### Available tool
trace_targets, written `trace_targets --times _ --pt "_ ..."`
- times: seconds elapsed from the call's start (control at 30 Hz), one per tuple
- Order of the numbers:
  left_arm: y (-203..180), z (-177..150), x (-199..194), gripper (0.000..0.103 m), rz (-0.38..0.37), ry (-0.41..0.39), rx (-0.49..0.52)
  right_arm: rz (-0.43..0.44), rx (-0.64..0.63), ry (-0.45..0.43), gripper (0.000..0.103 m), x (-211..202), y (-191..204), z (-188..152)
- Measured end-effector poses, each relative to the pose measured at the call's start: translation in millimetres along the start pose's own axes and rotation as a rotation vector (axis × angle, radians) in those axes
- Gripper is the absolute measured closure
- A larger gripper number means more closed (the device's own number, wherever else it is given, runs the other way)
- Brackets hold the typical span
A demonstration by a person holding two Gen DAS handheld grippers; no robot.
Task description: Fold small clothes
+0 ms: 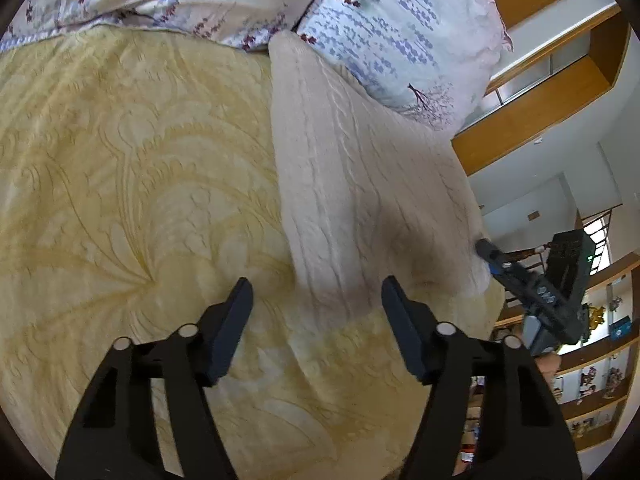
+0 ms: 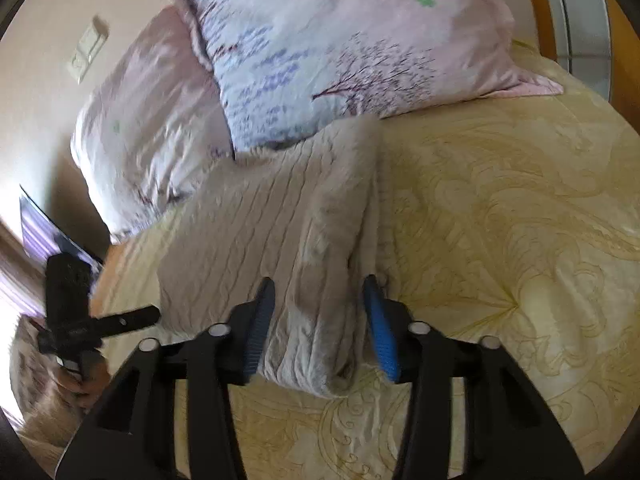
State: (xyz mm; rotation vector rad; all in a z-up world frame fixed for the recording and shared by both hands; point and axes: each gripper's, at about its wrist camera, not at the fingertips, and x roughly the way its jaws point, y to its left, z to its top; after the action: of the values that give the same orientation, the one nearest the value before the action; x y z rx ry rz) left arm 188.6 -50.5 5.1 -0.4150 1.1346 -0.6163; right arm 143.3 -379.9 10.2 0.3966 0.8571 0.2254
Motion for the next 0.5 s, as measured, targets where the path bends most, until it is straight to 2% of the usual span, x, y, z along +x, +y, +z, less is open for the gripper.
trace_targets --times 0.03,0.07,0.1,0.13,0.2,0.27,0.37,0.4,0.5 --pt "-0.8 -2.1 1.2 0.055 -0.001 0.002 -0.002 -0.027 -0.018 -0.001 0.090 1.9 2.5 -2.4" --pt "-1.8 -4.1 3.1 0.062 -0.010 0.009 0.002 -0.037 -0.025 -0.007 0.090 2.9 4.1 -3.0" --pt "-2.2 -5.2 5.4 0.078 -0.020 0.016 0.006 -0.035 -0.016 -0.025 0.091 0.0 3.4 -1.8" --pt "-3.3 -6.2 6.7 0.083 -0.023 0.020 0.015 -0.037 -0.010 -0.058 0.091 -6.8 3.3 0.3" --pt "-6.1 -5.9 3.9 0.088 -0.032 0.013 0.045 -0.030 -0.016 -0.159 0.092 -29.9 7.4 8.6" --pt "-9.2 -6.0 0.7 0.089 -0.043 0.002 0.070 -0.079 -0.056 -0.220 0.097 -46.3 14.2 12.7" --pt "-9.6 -8.8 -1.6 0.090 -0.041 0.000 0.107 -0.179 -0.086 -0.164 0.099 -36.1 9.5 9.9" --pt "-7.7 -9.5 -0.3 0.090 -0.037 0.006 0.106 -0.185 -0.052 -0.111 0.099 -23.7 -1.4 5.4" --pt "-4.8 -11.5 3.1 0.090 -0.027 0.016 0.103 -0.181 0.003 -0.064 0.099 -7.2 -14.6 -3.9"
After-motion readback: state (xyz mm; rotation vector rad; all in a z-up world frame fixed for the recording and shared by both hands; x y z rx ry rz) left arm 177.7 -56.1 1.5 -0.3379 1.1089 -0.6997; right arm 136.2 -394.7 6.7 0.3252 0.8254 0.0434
